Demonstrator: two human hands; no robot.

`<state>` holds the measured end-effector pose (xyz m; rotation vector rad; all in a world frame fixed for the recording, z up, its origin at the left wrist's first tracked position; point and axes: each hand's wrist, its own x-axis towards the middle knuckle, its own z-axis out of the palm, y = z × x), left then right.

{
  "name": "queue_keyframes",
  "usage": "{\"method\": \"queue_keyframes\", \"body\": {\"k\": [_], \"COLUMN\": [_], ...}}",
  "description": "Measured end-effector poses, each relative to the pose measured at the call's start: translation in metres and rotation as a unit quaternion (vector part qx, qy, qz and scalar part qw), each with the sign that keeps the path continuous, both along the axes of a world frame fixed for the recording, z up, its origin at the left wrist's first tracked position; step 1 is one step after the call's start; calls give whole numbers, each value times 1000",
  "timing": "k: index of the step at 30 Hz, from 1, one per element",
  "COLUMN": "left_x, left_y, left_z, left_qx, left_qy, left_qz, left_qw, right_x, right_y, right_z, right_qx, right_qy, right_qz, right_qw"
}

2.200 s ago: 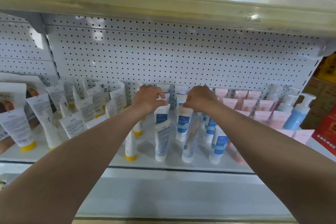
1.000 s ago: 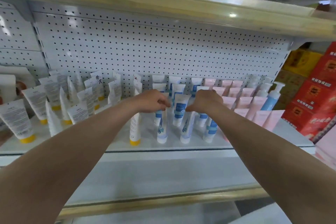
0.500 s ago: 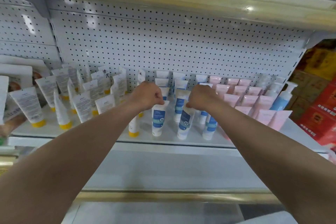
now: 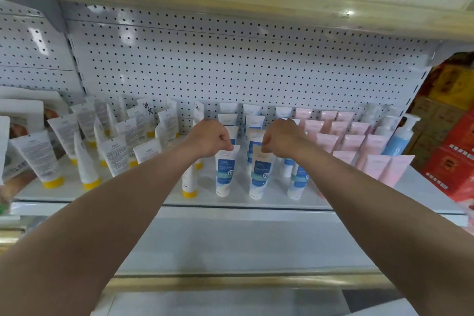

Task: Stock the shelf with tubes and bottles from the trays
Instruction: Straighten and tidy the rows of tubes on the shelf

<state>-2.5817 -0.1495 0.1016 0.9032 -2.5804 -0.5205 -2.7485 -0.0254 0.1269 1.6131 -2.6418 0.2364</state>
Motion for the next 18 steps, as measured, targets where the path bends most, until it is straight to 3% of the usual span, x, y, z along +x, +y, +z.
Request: {"method": "queue_keyframes", "body": {"k": [18], "left_x": [-5], "left_y": [9], "left_z": [3], "left_qx": [-10], "left_qy": [-29], "left_qz": [36], "left_qw": [999], "right_x": [2], "right_y": [5], "right_z": [-3], "right_qx": [4], "right_qy": [43], "right_qz": [12], "right_qw": [999]}}
